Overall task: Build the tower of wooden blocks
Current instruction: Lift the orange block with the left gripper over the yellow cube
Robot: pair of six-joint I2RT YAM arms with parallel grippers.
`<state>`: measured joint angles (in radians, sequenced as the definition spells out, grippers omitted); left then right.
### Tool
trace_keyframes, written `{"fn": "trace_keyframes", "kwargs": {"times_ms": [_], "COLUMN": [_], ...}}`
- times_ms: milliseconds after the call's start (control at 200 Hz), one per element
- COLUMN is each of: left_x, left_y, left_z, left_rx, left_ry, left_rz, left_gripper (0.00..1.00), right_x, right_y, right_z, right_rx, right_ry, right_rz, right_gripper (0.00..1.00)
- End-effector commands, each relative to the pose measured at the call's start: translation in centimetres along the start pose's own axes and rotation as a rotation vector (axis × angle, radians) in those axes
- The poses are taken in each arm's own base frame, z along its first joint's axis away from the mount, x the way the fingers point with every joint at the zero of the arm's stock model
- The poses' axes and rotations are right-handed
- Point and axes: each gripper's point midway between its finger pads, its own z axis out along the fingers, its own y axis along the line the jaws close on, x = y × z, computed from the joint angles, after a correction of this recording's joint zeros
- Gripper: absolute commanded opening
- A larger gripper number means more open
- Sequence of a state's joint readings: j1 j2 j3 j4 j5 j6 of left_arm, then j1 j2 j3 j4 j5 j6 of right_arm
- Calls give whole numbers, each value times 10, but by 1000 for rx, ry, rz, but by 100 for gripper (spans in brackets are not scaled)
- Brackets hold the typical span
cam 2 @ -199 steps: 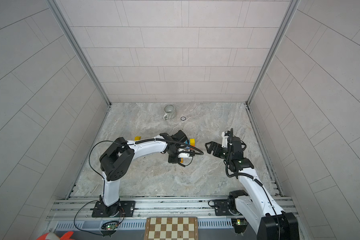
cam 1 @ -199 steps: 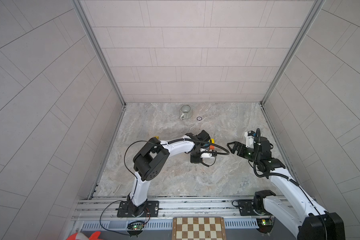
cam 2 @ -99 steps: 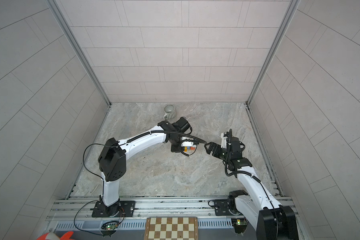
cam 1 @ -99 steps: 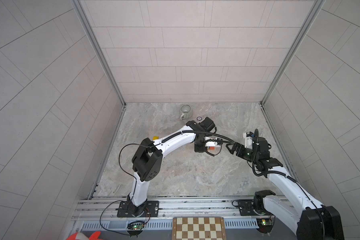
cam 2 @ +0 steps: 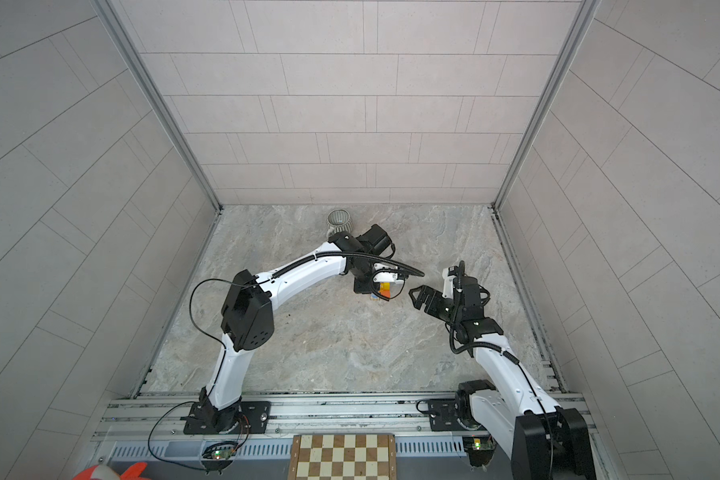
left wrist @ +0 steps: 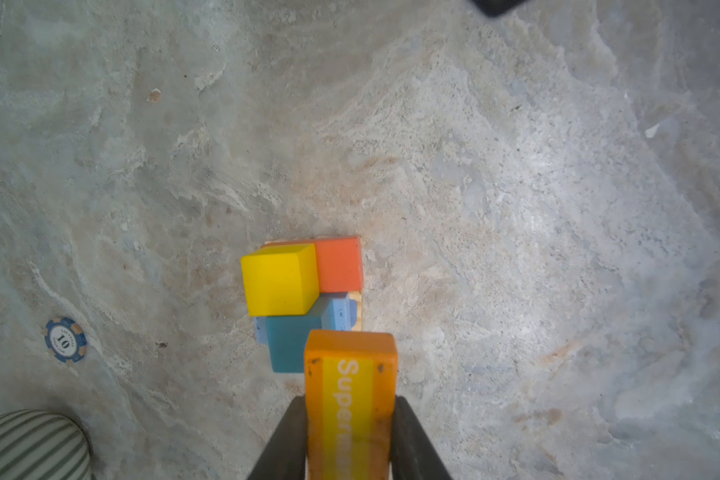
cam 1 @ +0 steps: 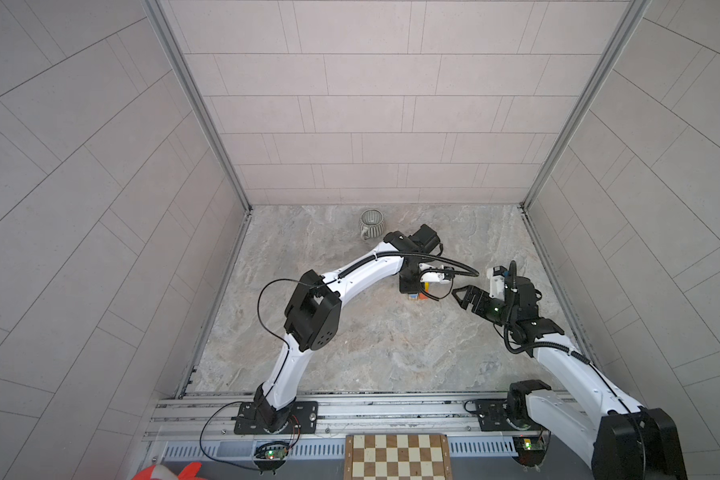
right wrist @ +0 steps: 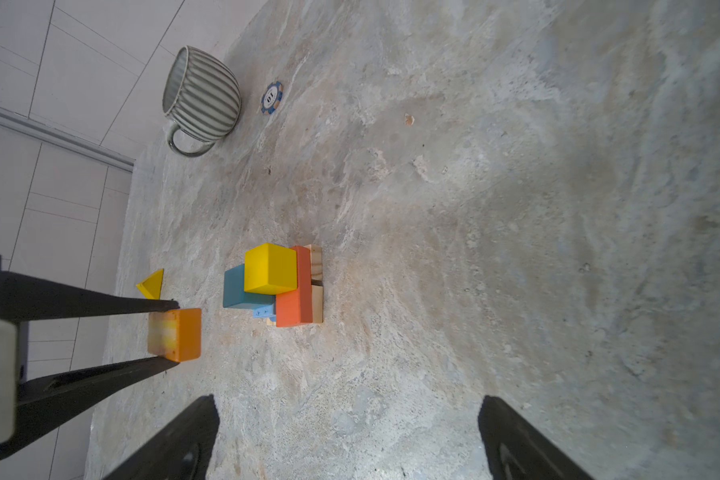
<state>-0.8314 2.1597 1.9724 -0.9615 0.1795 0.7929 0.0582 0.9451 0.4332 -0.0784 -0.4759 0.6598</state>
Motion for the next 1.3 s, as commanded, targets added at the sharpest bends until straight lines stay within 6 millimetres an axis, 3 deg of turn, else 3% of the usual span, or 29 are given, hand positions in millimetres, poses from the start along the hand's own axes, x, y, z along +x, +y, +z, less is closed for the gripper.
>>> {"fn": "trace_keyframes", "kwargs": {"times_ms": [0,315,1296], "left_x": [-7,-16,-2], "left_y": [8,22,40], "left_z": [-9,7,32], "left_rx": [-8,-22,-27], "left_ry": [-15,-16,14], "left_rz": [-12,-42,-85], "left_gripper": [33,32,31], "right_x": [-3,-6,-6], "right_y": [-2,0,-4], "right_z": [-3,-3,-4], "right_rx": [4,-11,4], "right_ry": [-27,-53,-59], "right_rz": [9,0,-3], "right_gripper": [99,99,99]}}
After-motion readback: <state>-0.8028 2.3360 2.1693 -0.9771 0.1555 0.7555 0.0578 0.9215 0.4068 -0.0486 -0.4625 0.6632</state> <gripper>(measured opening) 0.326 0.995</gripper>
